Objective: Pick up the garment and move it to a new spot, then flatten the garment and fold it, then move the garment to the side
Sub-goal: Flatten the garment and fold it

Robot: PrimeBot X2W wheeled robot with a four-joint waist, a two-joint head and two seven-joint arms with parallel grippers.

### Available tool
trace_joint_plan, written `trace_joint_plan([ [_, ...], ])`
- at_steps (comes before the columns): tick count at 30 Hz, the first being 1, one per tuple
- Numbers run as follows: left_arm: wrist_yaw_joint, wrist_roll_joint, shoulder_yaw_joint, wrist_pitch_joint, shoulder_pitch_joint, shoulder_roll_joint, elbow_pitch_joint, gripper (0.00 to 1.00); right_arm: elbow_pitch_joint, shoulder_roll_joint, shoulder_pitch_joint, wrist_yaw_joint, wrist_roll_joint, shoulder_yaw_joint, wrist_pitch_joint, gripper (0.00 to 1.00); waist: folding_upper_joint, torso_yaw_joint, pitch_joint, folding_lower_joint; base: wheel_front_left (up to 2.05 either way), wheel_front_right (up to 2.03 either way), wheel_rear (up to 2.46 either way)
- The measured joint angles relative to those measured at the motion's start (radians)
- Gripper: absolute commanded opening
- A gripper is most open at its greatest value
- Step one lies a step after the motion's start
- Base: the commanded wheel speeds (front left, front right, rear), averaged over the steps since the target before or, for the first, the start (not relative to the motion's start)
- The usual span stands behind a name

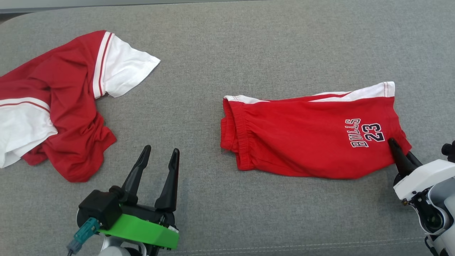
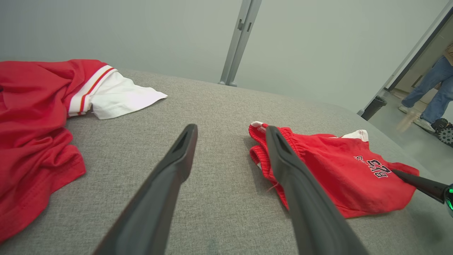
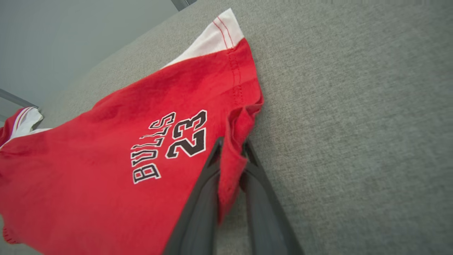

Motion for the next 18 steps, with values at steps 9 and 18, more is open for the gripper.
trace_joint_plan([
  [9, -0.009, 0.003, 0.000, 0.000, 0.000, -0.003, 0.027, 1.00, 0.004, -0.031, -0.001, -0.019, -0.059, 0.008, -0.027, 1.00, 0.0000, 0.014, -0.015, 0.0001, 0.00, 0.00, 0.00],
  [18, -0.009, 0.009, 0.031, 0.000, 0.005, -0.010, 0.032, 1.00, -0.003, -0.069, 0.024, -0.047, -0.091, 0.001, -0.063, 1.00, 0.0000, 0.018, -0.063, 0.0000, 0.00, 0.00, 0.00],
])
